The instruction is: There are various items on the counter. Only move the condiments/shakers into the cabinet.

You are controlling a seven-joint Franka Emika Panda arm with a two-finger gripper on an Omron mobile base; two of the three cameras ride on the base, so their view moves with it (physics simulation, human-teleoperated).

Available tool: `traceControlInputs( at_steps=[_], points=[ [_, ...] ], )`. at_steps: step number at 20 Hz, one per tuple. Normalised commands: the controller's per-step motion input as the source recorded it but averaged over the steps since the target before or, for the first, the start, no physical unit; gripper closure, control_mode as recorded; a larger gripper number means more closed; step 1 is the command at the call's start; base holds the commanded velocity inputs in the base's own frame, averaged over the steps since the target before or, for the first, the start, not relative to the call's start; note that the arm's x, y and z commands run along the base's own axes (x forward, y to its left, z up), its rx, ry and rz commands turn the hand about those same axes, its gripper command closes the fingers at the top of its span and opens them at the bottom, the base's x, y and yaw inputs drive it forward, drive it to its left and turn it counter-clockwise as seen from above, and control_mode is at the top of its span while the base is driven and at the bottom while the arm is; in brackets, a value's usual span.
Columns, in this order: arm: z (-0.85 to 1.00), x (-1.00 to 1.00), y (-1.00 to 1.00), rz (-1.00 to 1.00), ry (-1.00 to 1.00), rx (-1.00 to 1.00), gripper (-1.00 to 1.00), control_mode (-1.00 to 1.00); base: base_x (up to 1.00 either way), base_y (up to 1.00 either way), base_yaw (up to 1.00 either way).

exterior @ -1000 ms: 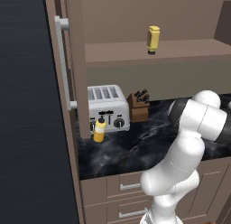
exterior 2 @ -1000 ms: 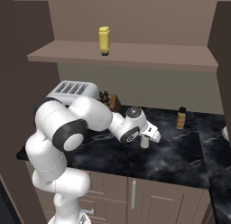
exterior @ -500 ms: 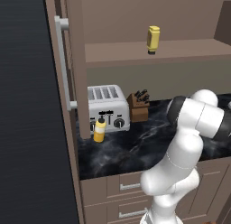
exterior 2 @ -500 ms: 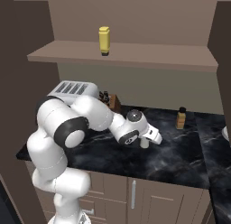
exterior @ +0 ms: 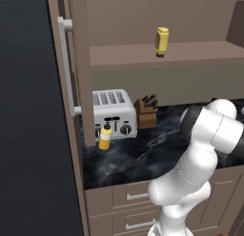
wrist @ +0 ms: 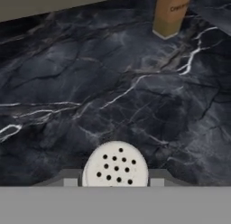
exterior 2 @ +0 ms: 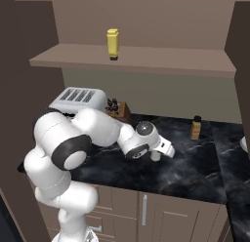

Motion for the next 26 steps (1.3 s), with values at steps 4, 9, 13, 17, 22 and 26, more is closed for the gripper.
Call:
traceControlInputs(
  at_steps=[4,9,13,17,22,26],
  points=[
    [0.91,-0.86,0.51,0.16,-0.01,0.0,1.0,-1.0,0.0,0.0,0.0],
    [1.0,-0.72,0.77,0.19,0.0,0.0,1.0,-1.0,0.0,0.0,0.0],
    [1.0,-0.49,0.9,0.2,0.05,0.0,1.0,-1.0,0.0,0.0,0.0],
    [1.0,-0.56,0.88,0.18,0.08,0.0,1.0,-1.0,0.0,0.0,0.0],
    [1.0,-0.64,0.79,0.18,0.06,0.0,1.0,-1.0,0.0,0.0,0.0],
    [1.0,-0.63,0.67,0.18,0.0,0.0,1.0,-1.0,0.0,0.0,0.0]
  ],
)
